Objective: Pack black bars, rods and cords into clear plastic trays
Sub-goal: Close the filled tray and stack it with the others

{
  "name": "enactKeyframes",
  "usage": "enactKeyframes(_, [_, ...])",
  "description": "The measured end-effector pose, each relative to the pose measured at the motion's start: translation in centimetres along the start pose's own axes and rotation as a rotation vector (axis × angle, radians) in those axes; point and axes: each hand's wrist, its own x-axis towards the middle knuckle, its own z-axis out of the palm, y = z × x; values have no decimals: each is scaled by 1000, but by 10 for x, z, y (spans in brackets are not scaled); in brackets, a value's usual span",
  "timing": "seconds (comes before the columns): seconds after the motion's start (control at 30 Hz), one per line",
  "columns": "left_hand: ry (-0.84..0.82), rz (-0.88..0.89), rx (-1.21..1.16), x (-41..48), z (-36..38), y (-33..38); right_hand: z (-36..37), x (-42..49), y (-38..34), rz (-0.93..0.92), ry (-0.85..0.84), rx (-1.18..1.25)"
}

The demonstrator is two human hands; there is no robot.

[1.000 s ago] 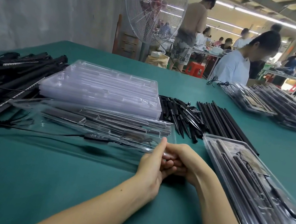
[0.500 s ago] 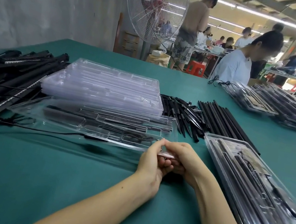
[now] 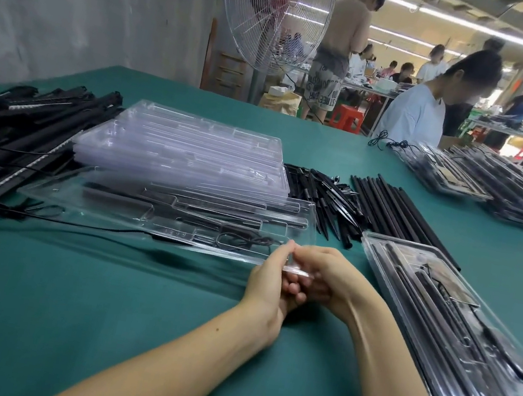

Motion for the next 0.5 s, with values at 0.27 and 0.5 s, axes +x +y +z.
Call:
enactKeyframes(0.27, [-36, -77, 29, 1, -2, 3, 2, 1, 0, -15, 107, -40])
enactKeyframes(0.5, [-55, -83, 44, 3, -2, 4, 6, 3, 4, -77, 166, -23])
